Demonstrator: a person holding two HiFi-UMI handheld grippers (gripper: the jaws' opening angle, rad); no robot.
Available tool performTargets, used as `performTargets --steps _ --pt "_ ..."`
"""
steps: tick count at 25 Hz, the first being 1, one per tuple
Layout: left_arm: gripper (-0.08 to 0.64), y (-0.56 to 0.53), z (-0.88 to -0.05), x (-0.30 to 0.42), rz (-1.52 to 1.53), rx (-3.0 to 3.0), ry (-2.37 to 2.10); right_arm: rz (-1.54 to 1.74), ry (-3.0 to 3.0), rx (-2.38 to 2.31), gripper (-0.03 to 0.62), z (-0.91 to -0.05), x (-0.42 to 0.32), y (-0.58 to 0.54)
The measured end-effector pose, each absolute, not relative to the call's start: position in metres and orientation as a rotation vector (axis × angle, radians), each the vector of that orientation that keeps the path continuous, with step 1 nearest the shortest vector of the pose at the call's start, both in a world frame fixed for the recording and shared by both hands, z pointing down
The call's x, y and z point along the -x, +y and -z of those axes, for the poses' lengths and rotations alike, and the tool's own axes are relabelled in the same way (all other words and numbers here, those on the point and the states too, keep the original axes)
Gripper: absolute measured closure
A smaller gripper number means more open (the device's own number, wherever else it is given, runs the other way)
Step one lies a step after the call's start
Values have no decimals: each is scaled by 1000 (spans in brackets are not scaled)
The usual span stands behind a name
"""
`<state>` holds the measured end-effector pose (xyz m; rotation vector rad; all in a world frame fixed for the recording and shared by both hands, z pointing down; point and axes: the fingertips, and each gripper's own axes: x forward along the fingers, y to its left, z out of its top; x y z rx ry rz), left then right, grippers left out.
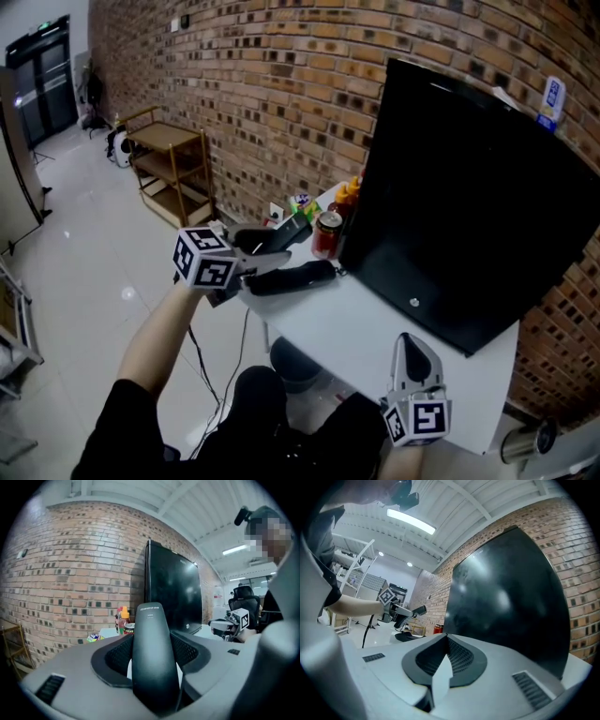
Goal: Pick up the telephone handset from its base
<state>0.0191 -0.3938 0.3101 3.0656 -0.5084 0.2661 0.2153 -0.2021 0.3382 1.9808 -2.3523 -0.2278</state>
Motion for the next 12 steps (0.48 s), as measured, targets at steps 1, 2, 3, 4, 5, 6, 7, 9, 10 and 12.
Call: performTargets --steps 1,2,3,4,5,6,7,9,10,12 --pt "305 -390 -307 -14 -200 -3072 -533 232 -2353 -1974 581 -338 -215 -204" --pt "305 -387 -304 -8 -131 -3077 -557 236 -2353 -1966 581 -339 -213 -206" --pt "305 -383 -302 -1 -64 -3079 -578 240 -2353 -1958 583 -339 -211 -207" --pt "305 -380 -300 6 -2 -3079 -597 244 -2354 -1948 581 -339 -209 -209" --pt "305 -377 -298 12 52 -3078 -613 248 -2356 -1939 583 -338 -207 -211" --pt "307 -374 -296 19 97 -3078 -629 254 -2358 -1929 582 -337 -205 -212" --pt "307 -371 -294 26 132 -3080 -644 260 -2359 -1922 581 -336 -203 -213" --pt "307 -366 -287 42 204 -3078 -671 270 -2366 -1910 581 -333 -198 -213" --pt "307 -364 -283 51 253 -3067 -679 273 -2371 -1905 581 -332 -196 -213" --pt "307 -360 -273 69 365 -3030 -688 276 -2382 -1897 583 -332 -193 -212"
